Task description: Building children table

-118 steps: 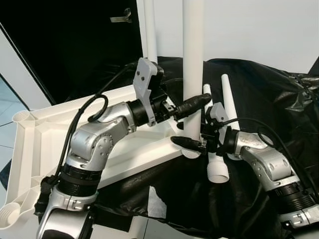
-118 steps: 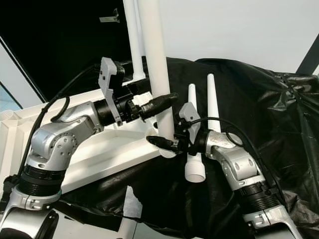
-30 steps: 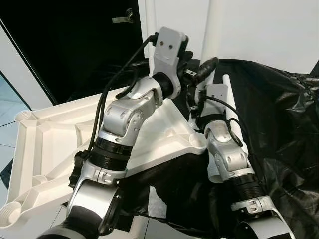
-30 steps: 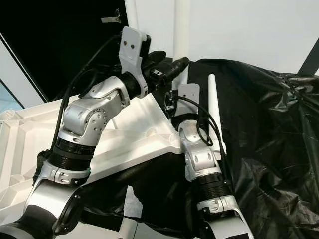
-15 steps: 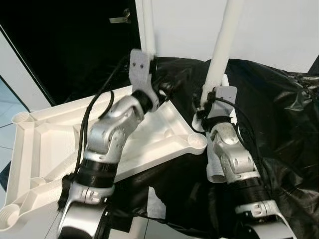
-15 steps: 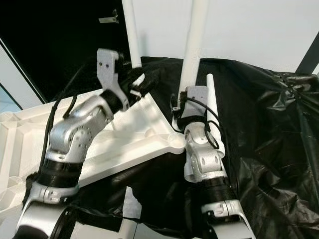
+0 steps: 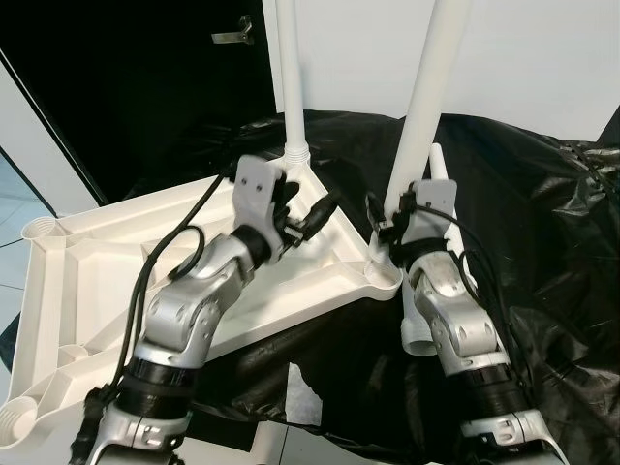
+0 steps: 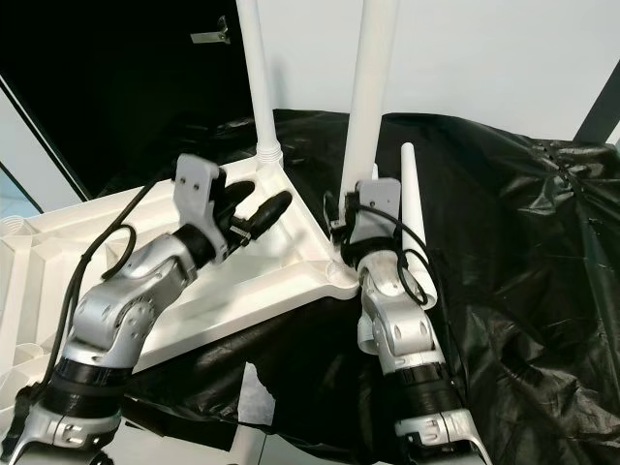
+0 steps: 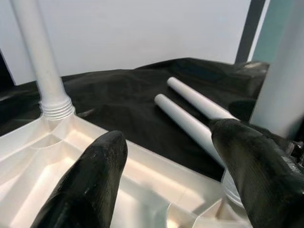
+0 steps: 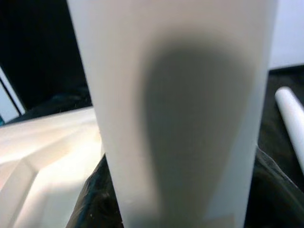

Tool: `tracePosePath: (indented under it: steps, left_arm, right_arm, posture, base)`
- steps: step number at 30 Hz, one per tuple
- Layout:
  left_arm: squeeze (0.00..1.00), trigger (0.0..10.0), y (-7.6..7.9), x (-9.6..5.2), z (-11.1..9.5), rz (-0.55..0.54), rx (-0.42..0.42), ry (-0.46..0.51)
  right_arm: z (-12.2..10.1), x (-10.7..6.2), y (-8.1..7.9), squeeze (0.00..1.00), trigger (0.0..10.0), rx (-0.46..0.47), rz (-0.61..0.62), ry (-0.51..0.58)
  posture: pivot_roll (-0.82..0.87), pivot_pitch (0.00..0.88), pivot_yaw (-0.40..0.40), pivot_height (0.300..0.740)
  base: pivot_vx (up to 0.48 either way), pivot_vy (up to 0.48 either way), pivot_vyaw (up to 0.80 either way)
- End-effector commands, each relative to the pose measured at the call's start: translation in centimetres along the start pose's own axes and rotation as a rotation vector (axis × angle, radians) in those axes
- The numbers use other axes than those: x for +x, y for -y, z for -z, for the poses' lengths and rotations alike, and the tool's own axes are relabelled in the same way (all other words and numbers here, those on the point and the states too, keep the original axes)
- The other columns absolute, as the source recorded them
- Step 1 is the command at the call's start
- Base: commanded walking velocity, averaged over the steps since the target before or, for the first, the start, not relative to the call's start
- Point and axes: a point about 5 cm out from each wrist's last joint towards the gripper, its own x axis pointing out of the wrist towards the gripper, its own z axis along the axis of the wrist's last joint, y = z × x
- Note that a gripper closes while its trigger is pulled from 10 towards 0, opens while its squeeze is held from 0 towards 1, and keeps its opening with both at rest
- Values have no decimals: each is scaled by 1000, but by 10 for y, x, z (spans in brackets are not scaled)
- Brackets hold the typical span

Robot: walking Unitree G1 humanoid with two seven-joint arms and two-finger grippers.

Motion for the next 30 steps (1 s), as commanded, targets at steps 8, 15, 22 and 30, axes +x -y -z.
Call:
tracePosePath:
  steps: [8,15,22,30]
  left_arm:
    - [0,10000,21,-10,9,264,93,-26]
    - [0,10000,29,-17,18,351,70,-82]
    - [0,10000,34,-24,27,405,81,-122]
    - [0,10000,36,-29,35,450,111,-177]
  right_arm:
    - [22,-14,-12,0,10000,17,-41,-84]
    - [22,-12,-7,0,10000,2,-28,-85]
    - [26,-17,0,0,10000,8,-4,-99]
    - [26,-10,9,0,10000,9,-7,-107]
  posture:
    - [-1,0,32,740]
    - [-3,0,33,740]
    - [-4,0,32,740]
    - [-2,0,38,740]
  base:
    - [0,0,0]
    - [0,0,0]
    - [0,0,0]
    - [0,0,0]
